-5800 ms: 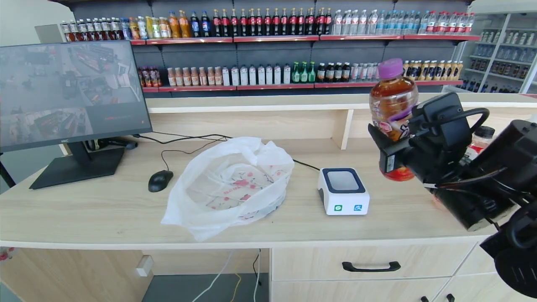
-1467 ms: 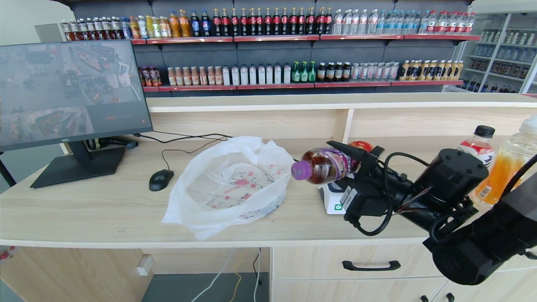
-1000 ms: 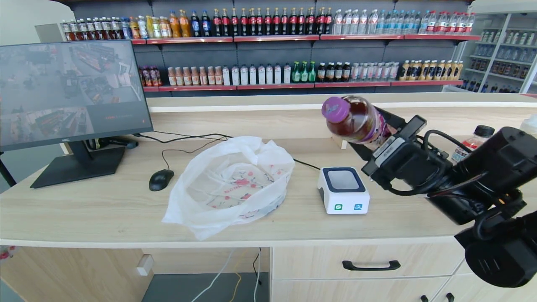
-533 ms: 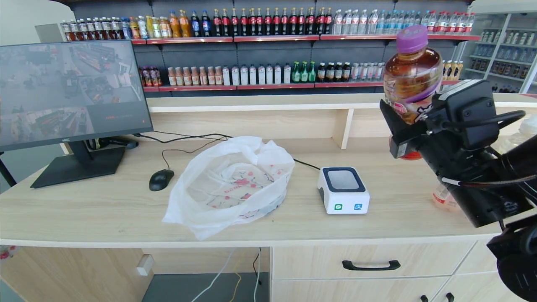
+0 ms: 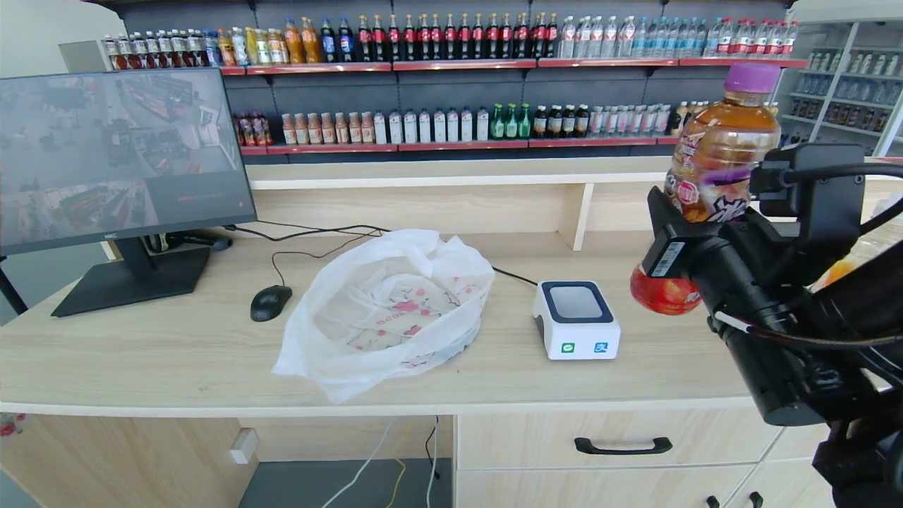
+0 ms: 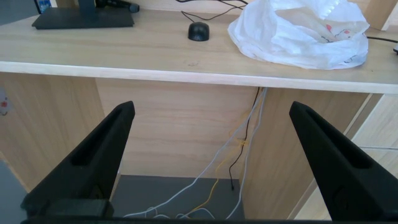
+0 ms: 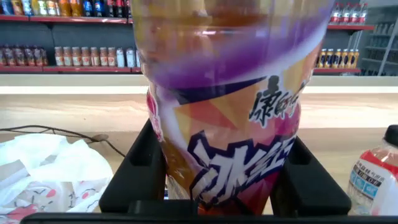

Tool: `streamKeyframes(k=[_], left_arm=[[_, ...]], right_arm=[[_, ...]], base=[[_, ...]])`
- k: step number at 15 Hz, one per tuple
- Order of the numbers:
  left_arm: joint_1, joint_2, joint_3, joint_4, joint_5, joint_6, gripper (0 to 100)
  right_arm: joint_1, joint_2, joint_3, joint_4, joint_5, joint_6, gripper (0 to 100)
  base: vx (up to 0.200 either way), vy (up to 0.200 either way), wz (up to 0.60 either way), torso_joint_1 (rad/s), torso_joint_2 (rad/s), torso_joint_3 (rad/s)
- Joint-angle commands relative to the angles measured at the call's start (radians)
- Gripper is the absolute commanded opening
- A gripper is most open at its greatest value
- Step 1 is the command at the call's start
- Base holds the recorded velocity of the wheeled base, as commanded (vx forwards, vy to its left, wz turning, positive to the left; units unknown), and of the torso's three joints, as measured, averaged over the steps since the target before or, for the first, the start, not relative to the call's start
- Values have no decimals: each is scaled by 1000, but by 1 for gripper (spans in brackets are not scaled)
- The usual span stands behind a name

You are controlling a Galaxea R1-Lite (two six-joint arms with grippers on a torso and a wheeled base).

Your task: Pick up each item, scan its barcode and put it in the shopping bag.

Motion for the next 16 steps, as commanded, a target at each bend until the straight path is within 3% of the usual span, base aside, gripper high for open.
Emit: streamKeyframes(k=[1,10,16], left_arm=[[0,0,1,0,0,0,100],[0,0,-1,0,1,-2,100],[0,0,-1,0,1,-2,100]], right_arm=[[81,57,-24,-1,-40,27,0],[59,45,19,-6,-31,32,0],[33,39,57,-12,-19,32,0]], base=[[0,0,0,0,0,0],[0,0,0,0,0,0],[0,200,0,4,1,4]])
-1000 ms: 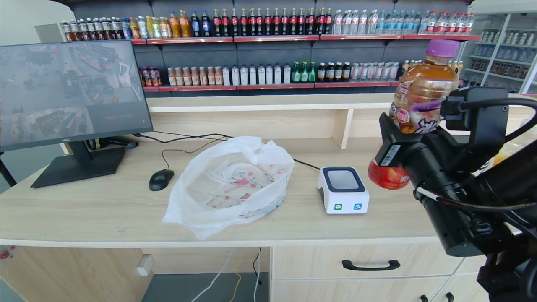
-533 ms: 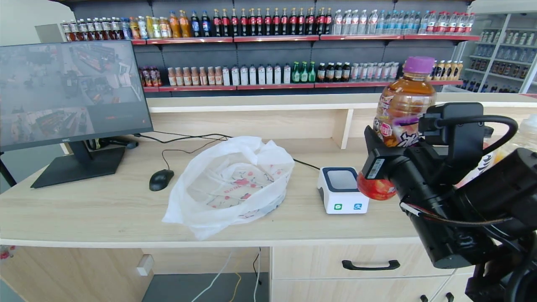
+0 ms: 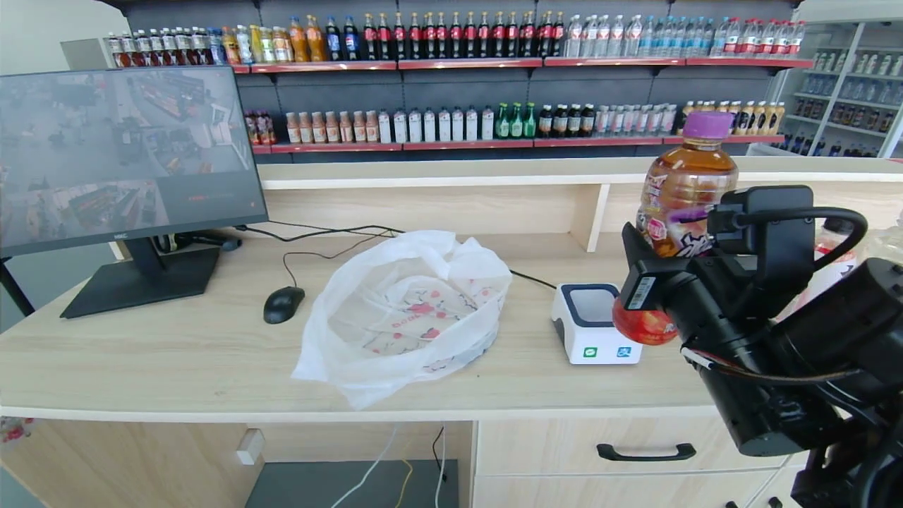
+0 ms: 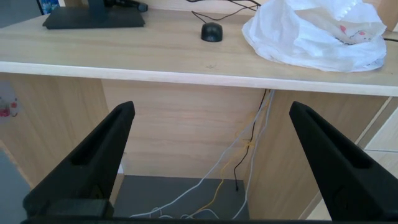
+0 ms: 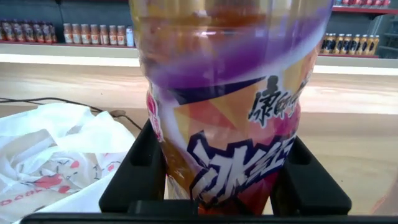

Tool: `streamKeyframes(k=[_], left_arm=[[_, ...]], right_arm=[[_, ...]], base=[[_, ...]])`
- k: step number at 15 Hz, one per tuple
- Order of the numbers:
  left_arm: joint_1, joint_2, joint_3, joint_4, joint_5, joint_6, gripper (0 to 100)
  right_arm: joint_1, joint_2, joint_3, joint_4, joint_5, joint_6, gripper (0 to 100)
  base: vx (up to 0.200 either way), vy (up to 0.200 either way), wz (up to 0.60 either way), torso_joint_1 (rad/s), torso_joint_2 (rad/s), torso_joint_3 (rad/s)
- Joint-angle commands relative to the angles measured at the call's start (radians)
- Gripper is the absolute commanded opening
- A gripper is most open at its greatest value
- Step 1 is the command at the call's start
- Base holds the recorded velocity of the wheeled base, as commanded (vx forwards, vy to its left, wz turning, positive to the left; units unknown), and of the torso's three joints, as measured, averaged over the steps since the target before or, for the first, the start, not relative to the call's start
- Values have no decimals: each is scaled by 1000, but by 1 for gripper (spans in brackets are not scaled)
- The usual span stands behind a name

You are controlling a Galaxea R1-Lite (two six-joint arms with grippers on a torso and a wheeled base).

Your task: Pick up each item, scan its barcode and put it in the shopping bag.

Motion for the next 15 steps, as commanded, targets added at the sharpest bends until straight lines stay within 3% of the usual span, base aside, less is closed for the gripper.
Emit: streamKeyframes(k=[1,5,9,15], left_arm=[[0,0,0,0,0,0,100],[0,0,0,0,-1,0,100],[0,0,0,0,-1,0,100],[0,0,0,0,-1,0,100]], right_arm=[[-3,-6,8,-2,2,-2,0],[-7,-16,11,-2,2,-2,0],[-7,20,-35,6,13,-8,0],[30,255,-327,6,42,-21,0]], base=[[0,200,0,17,-2,7],[0,200,0,1,1,6],[0,0,0,0,0,0],[0,0,0,0,0,0]])
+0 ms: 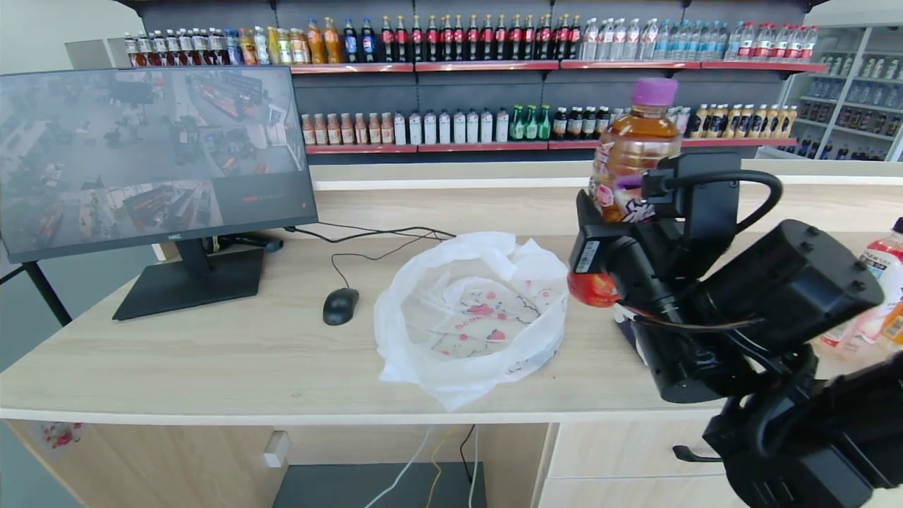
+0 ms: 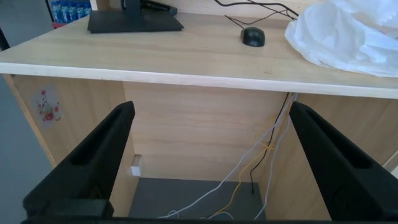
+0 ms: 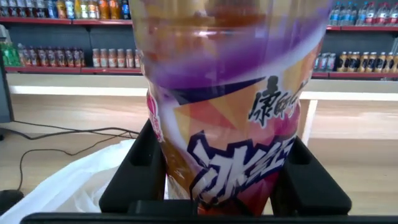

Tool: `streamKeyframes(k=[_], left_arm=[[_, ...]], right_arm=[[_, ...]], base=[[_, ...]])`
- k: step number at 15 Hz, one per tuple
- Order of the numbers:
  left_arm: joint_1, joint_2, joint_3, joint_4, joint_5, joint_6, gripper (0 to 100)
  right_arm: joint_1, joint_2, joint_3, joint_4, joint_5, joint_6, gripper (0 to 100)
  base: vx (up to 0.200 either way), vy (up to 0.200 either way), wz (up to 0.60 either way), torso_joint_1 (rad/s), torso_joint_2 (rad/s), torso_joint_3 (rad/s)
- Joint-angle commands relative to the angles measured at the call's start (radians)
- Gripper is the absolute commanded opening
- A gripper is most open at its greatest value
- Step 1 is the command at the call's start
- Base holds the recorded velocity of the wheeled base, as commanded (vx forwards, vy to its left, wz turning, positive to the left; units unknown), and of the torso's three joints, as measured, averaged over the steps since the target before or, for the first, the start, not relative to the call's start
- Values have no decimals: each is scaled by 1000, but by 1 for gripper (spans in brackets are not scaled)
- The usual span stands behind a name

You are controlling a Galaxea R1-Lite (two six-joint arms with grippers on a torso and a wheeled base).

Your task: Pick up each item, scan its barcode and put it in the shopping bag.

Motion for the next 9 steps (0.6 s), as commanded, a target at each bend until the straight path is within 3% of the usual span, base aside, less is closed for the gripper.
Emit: streamKeyframes(k=[1,9], left_arm=[[0,0,2,0,-1,0,100],[0,0,0,0,-1,0,100]], right_arm=[[9,150,-132,1,6,4,0],[33,431,-508,78,3,46,0]], base=[[0,0,0,0,0,0],[0,0,0,0,0,0]])
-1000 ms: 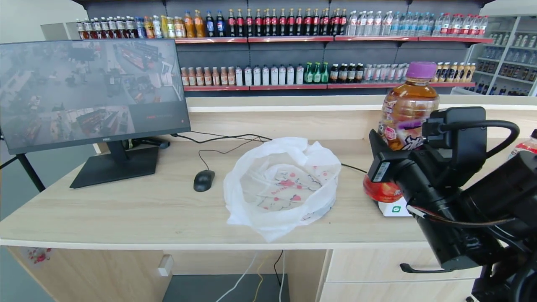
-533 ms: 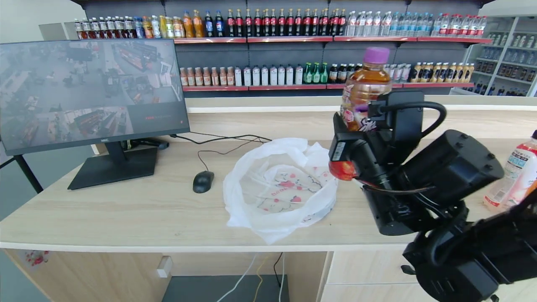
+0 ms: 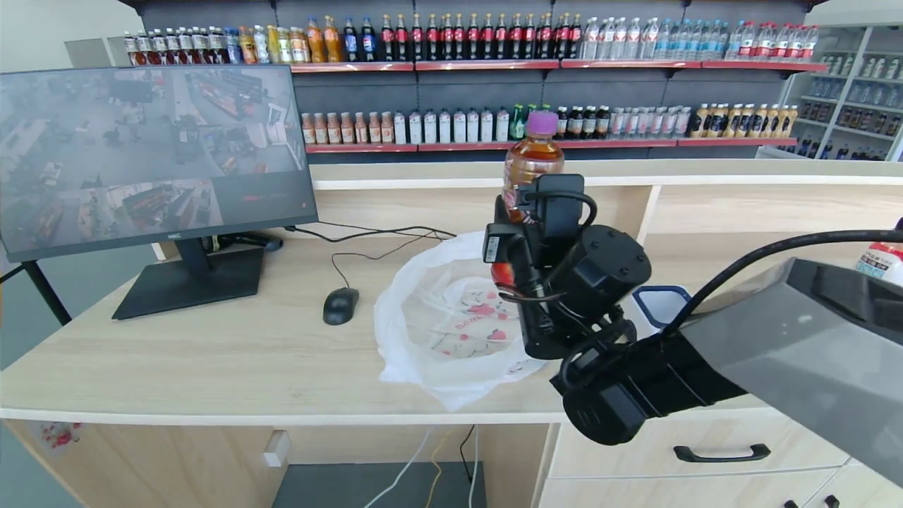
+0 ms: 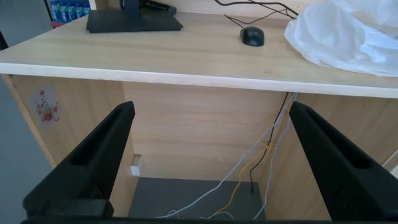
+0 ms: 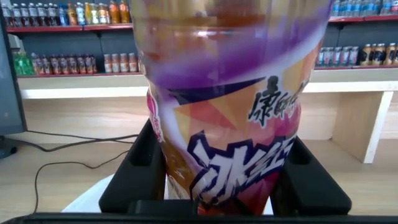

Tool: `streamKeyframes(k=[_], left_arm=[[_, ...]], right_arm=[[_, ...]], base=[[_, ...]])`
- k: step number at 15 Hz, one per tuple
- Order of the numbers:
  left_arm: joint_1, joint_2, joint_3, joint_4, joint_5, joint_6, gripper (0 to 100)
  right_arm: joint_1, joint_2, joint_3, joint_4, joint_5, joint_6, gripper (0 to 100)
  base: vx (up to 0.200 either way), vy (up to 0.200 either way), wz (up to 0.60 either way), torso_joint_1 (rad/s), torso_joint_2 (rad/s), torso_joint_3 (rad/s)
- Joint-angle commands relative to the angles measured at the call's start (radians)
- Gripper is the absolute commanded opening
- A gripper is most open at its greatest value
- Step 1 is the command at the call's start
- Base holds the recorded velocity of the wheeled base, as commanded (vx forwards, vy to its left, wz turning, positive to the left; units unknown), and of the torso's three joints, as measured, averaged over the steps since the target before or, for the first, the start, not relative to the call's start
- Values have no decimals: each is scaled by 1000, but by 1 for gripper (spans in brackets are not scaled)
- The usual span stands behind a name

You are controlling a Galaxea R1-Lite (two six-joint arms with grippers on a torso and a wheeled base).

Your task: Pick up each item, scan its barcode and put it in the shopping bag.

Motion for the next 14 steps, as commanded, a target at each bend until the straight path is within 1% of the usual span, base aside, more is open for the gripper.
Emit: streamKeyframes(k=[1,3,5,7,11,14], left_arm=[[0,0,0,0,1,0,100],[0,0,0,0,1,0,100],[0,0,0,0,-1,0,100],[0,0,0,0,-1,0,100],[0,0,0,0,1,0,100],[0,0,2,0,1,0,100]], right_arm=[[17,94,-88,44,1,17,0],[18,106,-88,74,1,47,0],[28,135,-95,102,1,116,0],[25,145,-103,103,5,116,0],[20,194,-250,180,2,119,0],[15,208,-289,243,1,124,0]], base=[[0,0,0,0,0,0],[0,0,0,0,0,0],[0,0,0,0,0,0],[0,0,0,0,0,0],[0,0,0,0,0,0],[0,0,0,0,0,0]])
